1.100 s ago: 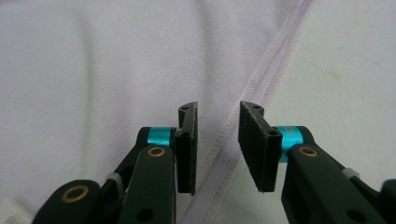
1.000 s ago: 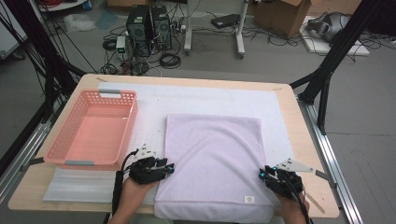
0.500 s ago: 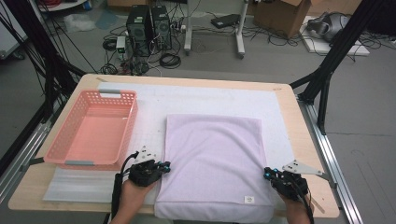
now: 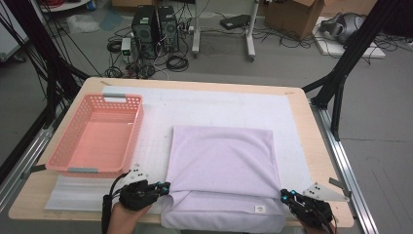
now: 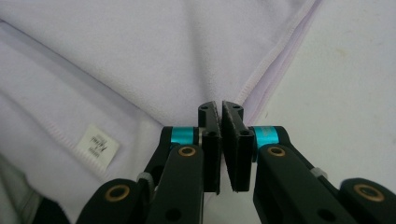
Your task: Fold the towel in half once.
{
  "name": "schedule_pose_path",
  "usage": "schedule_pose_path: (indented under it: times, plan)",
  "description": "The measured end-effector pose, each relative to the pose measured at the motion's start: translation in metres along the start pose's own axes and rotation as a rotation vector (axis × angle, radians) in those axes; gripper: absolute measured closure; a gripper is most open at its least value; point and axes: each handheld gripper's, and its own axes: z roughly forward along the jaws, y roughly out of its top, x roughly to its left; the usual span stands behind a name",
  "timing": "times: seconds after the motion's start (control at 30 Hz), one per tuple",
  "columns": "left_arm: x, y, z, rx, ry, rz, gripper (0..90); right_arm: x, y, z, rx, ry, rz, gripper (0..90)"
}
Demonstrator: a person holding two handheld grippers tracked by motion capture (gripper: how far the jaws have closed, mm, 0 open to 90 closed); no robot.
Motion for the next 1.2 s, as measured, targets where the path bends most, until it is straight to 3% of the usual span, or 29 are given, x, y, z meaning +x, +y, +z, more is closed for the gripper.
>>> schedule_pose_path:
  times: [0.17, 0.27, 0.3, 0.47, 0.57, 0.7, 0.83, 0.97, 1.03, 1.13, 1.2]
  plan:
    - [-0.003, -0.002, -0.005, -0.012, -0.023, 0.011, 86.5, 0.006, -0.004, -0.008, 0.011, 0.017, 0.000, 83.7]
    - [0.003, 0.008, 0.000, -0.049, -0.004, -0.004, 68.8, 0.001, 0.003, -0.007, -0.018, -0.002, 0.019, 68.9]
    - [0.006, 0.012, 0.003, -0.062, 0.007, -0.009, 67.5, -0.001, 0.007, -0.005, -0.032, -0.011, 0.025, 67.5]
    - [0.029, 0.032, 0.031, -0.034, 0.073, -0.047, 57.2, -0.013, 0.030, 0.021, -0.019, -0.053, 0.020, 64.5]
    - [0.032, 0.038, 0.046, -0.011, 0.089, -0.046, 55.5, -0.022, 0.040, 0.039, -0.002, -0.061, 0.038, 62.5]
    - [0.029, 0.041, 0.059, 0.027, 0.088, -0.028, 55.7, -0.030, 0.048, 0.052, -0.021, -0.065, 0.087, 61.7]
    - [0.024, 0.040, 0.066, 0.034, 0.114, 0.011, 56.9, -0.034, 0.053, 0.045, -0.090, -0.066, 0.132, 61.7]
    - [0.022, 0.039, 0.067, 0.031, 0.179, 0.057, 71.6, -0.033, 0.053, 0.054, -0.021, -0.083, 0.096, 61.2]
    - [0.023, 0.039, 0.067, 0.032, 0.192, 0.054, 79.0, -0.032, 0.049, 0.065, 0.020, -0.082, 0.089, 62.8]
    - [0.024, 0.039, 0.066, 0.037, 0.189, 0.040, 86.6, -0.028, 0.044, 0.079, 0.069, -0.080, 0.055, 75.6]
    - [0.025, 0.039, 0.065, 0.037, 0.185, 0.040, 87.9, -0.026, 0.043, 0.079, 0.063, -0.076, 0.035, 86.6]
